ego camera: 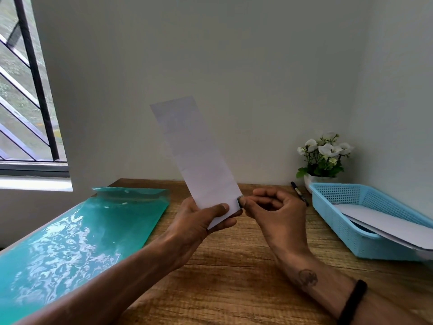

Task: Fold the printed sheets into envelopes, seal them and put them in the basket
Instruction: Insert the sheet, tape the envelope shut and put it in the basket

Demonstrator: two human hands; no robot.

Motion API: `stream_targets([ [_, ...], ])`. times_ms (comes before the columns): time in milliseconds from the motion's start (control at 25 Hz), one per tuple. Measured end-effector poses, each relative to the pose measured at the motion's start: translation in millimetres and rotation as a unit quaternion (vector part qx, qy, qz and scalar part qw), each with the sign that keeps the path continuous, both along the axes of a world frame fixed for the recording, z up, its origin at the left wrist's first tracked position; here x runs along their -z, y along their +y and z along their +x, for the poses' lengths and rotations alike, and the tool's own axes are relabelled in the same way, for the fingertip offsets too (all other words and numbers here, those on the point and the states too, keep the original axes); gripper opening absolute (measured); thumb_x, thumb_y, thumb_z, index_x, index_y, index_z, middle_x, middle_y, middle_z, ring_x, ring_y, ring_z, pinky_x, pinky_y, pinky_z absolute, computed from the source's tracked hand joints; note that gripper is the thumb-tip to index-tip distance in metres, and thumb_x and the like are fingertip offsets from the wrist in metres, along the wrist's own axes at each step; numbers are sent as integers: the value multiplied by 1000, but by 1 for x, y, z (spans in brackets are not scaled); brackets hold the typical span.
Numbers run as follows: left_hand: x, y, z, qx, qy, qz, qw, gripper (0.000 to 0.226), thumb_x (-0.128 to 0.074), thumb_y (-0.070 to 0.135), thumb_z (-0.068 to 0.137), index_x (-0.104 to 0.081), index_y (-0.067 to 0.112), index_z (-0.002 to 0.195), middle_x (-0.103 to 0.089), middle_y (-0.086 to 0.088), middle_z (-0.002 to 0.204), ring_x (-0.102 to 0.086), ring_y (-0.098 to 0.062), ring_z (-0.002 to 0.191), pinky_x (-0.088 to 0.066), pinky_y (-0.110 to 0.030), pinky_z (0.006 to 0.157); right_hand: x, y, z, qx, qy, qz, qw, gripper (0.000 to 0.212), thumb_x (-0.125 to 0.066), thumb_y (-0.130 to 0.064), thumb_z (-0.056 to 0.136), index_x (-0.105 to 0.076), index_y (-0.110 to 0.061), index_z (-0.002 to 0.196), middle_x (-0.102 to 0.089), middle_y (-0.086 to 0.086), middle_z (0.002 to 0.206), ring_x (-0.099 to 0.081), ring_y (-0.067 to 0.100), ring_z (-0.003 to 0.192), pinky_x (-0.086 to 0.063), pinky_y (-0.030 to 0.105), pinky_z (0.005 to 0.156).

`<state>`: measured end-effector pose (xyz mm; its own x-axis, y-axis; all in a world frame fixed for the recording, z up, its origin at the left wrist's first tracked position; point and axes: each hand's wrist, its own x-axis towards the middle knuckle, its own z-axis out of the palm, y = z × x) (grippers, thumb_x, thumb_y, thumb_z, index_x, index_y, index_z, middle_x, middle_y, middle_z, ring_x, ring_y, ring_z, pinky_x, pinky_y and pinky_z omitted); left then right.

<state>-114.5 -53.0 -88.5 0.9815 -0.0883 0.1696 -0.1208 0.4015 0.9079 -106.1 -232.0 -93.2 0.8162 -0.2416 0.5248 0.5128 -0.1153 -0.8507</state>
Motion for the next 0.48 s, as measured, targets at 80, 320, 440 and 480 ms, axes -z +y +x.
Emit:
stream_targets([
  [80, 0, 0, 1, -3, 2, -2, 1000, 39, -72, -1, 91, -60, 9, 127, -78, -16, 113, -78, -37, 101, -66, -37, 75, -1, 0, 0, 0, -3, -2, 1000, 30, -92, -19, 74, -74, -17, 97, -81, -6, 82, -78, 6, 78, -66, 39, 76],
  [320, 0, 2, 0, 15, -30, 18, 999, 43, -80, 10, 84, -62, 13, 123, -79, -10, 111, -77, -35, 105, -65, -35, 78, -1, 1, -1, 0, -7, -9, 1000, 31, -92, -18, 74, -73, -16, 99, -81, -4, 83, -78, 7, 78, -66, 41, 77],
  [440, 0, 2, -2, 18, -61, 69, 996, 63, -91, 27, 74, -65, 12, 129, -78, -11, 119, -76, -31, 111, -64, -36, 85, -1, 2, -2, 1, -14, -16, 1000, 31, -92, -20, 73, -73, -19, 98, -81, -6, 82, -78, 6, 78, -66, 39, 77],
  [480, 0, 2, -2, 7, -68, 84, 994, 67, -93, 30, 71, -66, 12, 129, -78, -10, 119, -76, -30, 111, -64, -36, 87, 0, 2, -2, 0, -15, -16, 1000, 31, -92, -20, 73, -73, -20, 97, -81, -6, 82, -78, 7, 78, -66, 39, 77],
])
